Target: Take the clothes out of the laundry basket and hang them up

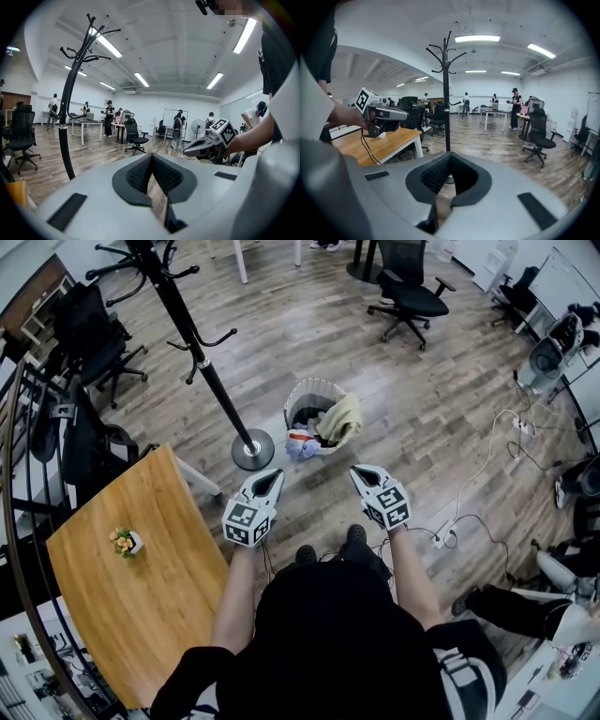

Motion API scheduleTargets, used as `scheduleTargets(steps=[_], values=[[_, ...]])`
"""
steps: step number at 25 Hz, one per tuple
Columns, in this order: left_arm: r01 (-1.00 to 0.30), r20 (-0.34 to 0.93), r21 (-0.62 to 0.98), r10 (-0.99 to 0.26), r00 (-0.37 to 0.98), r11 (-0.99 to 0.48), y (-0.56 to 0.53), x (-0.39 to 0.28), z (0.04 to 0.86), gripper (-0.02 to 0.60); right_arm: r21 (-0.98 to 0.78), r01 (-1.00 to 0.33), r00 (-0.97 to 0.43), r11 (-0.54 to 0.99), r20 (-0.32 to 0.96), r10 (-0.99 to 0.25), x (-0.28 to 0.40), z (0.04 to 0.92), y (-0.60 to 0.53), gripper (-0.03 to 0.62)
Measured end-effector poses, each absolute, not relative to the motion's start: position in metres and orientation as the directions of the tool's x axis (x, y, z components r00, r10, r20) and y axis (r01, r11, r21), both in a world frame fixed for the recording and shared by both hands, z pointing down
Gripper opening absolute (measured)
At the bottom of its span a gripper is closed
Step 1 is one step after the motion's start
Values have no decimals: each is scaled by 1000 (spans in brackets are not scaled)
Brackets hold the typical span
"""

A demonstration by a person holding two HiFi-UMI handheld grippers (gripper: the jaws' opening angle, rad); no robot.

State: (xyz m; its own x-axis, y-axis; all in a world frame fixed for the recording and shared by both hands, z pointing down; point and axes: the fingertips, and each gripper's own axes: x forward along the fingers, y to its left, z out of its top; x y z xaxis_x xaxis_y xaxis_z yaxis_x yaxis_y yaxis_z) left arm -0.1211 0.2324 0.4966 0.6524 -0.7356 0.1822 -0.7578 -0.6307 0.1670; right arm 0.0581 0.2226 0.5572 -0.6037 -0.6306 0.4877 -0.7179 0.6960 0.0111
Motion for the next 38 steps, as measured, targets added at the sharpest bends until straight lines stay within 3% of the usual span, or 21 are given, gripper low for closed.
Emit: scheduleTargets(steps=[27,31,34,36,38], values=[[-799,183,158,-778,601,-580,212,-137,501,22,0,-701,-629,713,472,-618,50,563,200,9],[-792,192,144,-769,610,-593,202,-127,501,46,-4,-701,-637,713,453,-623,55,557,192,96],[-795,214,138,-766,607,-591,194,-121,504,204,-7,-708,-635,706,444,-632,60,556,185,195],[-798,222,131,-767,601,-588,188,-121,506,233,-11,-713,-634,701,437,-638,61,557,180,267],[-801,229,131,-768,598,-585,184,-121,509,242,-19,-714,-637,700,435,-637,62,561,176,298]])
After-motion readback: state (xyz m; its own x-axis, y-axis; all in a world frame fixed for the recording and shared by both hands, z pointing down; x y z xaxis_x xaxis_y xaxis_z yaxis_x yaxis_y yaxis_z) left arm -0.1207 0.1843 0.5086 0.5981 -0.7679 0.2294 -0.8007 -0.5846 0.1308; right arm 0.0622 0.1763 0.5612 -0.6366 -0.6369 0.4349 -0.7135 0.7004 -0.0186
